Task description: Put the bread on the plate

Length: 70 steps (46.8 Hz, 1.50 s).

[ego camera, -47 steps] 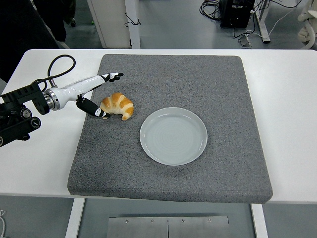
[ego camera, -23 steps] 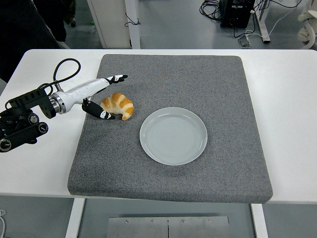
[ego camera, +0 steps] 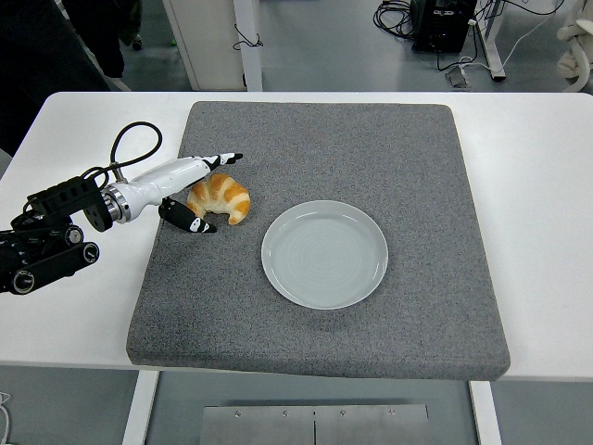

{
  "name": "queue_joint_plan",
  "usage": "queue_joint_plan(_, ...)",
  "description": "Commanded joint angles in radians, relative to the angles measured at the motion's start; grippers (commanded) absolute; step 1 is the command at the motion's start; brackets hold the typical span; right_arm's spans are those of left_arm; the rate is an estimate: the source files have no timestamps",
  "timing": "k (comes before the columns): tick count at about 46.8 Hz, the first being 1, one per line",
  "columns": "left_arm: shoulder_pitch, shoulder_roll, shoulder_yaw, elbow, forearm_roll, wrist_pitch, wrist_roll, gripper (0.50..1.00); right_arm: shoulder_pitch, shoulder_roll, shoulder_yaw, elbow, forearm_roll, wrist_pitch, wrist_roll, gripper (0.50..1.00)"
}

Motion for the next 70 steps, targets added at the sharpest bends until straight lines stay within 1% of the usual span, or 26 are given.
queue_joint_plan(1, 0.002, -0.005, 0.0, 0.009, -0.002, 0.006, -0.001, 0.948, 0.0, 0.0, 0.0, 0.0, 0.0, 0.0, 0.0, 1.0)
queue_joint_plan(7, 0.002, -0.007, -0.001, 0.009, -0.009, 0.007, -0.001, 0.921, 0.0, 0.0, 0.0, 0.0, 0.0, 0.0, 0.001, 1.0)
queue_joint_plan(18, 0.002, -0.01, -0.001, 0.009, -0.017, 0.006, -0.002, 0.84, 0.0, 0.0, 0.0, 0.0, 0.0, 0.0, 0.0, 1.0)
queue_joint_plan(24, 0.002, -0.018, -0.001, 0.009, -0.018, 0.006, -0.004, 0.819, 0.0, 0.0, 0.0, 0.0, 0.0, 0.0, 0.0, 1.0)
queue_joint_plan(27, 0.002, -0.019, -0.001, 0.009, -0.018, 0.004, -0.004, 0.801, 0.0, 0.0, 0.0, 0.0, 0.0, 0.0, 0.0, 1.0)
queue_joint_plan(31, 0.002, -0.021, -0.001, 0.009, -0.018, 0.004, -0.004, 0.762, 0.0, 0.0, 0.0, 0.0, 0.0, 0.0, 0.001, 1.0)
queue_joint_plan(43, 0.002, -0.028, -0.001, 0.009, -0.02, 0.001, -0.001, 0.708, 0.0, 0.0, 0.0, 0.0, 0.0, -0.002, 0.0, 1.0)
queue_joint_plan(53, -0.009, -0.025, -0.015, 0.009, -0.043, -0.003, -0.002, 0.702, 0.0, 0.0, 0.0, 0.0, 0.0, 0.0, 0.0, 1.0)
queue_joint_plan(58, -0.044, -0.022, -0.015, 0.009, -0.094, -0.014, -0.007, 0.704, 0.0, 0.0, 0.0, 0.0, 0.0, 0.0, 0.001, 1.0)
queue_joint_plan(70, -0.103, -0.01, -0.015, 0.009, -0.129, -0.032, -0.01, 0.708, 0.0, 0.0, 0.0, 0.0, 0.0, 0.0, 0.0, 1.0)
